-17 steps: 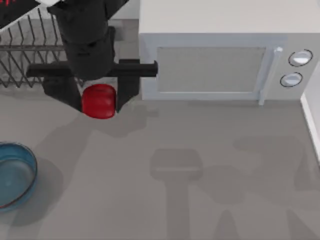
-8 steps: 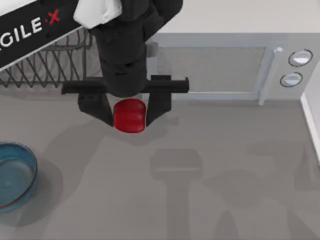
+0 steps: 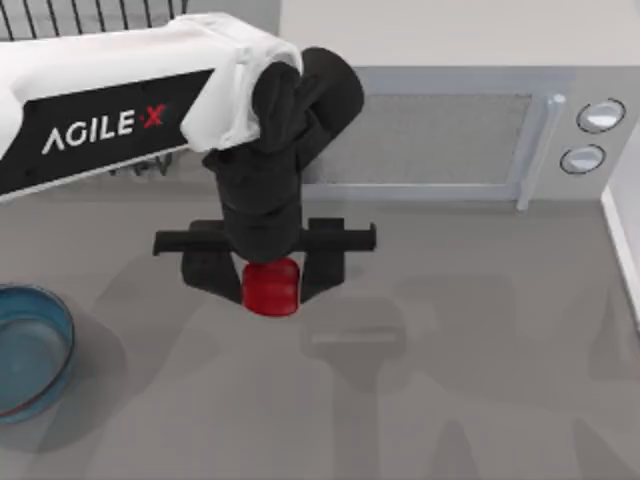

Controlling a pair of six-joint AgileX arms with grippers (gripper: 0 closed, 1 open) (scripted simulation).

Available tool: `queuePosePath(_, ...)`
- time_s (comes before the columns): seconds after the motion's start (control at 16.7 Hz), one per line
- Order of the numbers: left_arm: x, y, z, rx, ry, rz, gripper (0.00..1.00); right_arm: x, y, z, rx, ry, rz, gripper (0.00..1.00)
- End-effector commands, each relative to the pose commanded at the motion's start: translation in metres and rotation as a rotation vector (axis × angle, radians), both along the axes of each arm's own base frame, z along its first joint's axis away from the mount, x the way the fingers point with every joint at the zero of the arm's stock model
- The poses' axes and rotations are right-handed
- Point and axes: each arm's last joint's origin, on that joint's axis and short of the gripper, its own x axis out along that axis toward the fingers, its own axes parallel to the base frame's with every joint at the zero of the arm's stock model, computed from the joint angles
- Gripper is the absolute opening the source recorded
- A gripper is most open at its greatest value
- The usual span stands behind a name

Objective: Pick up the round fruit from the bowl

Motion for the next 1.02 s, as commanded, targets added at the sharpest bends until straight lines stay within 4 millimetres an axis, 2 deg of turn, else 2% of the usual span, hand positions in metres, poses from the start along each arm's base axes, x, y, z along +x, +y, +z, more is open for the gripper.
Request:
queuePosePath(0.18, -0.004, 0.002, -0.024, 0.007, 0.009, 0.000, 0.00, 0.000, 0.000, 0.000, 0.000, 0.000, 0.000, 1.00)
queuePosePath(0.42, -0.004, 0.002, -0.026, 0.008, 0.010, 0.000, 0.00, 0.000, 0.000, 0.000, 0.000, 0.000, 0.000, 1.00)
queuePosePath(1.02, -0.004, 0.002, -0.026, 0.008, 0.010, 0.000, 0.75, 0.000, 0.000, 0.000, 0.000, 0.000, 0.000, 1.00)
